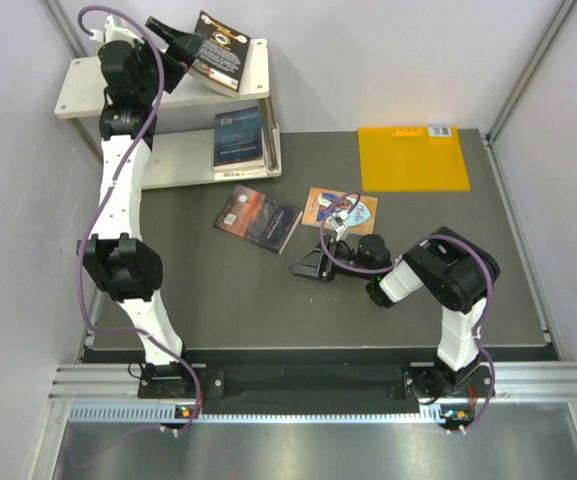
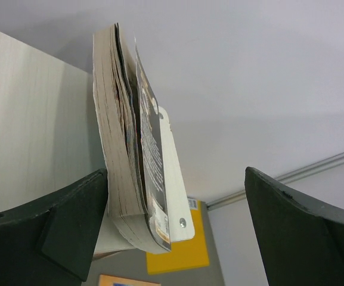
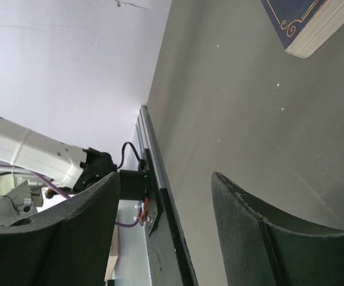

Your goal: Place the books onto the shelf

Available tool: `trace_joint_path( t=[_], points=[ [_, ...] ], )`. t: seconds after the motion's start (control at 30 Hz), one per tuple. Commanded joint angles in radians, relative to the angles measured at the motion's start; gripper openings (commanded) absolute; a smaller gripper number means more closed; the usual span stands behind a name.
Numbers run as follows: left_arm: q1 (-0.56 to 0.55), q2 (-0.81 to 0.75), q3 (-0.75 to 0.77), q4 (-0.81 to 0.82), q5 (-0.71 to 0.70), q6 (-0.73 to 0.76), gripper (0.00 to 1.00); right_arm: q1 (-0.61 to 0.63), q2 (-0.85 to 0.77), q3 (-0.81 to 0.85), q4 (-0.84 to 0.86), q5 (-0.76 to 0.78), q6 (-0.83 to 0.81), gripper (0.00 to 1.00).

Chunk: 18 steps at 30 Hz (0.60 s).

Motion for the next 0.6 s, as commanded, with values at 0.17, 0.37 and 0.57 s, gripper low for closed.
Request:
trace_joint_path(
  t=[0.17,0.37,0.57],
  points=[
    [-0.02,0.047,0.091,-0.127,-0.004,0.154,0.99,-0.003,0.016,-0.015,0.101,-0.015,0.013,0.63],
    [-0.029,0.06,0.106,-0.178,-0.054,0.217,0.99,-0.006,0.021,-0.02,0.116,-0.017,0.022,0.63],
    [-0.071,0.052,0.121,-0.207,-0.071,0.3,0.99,-0.008,0.031,-0.02,0.129,-0.018,0.03,0.63]
  ],
)
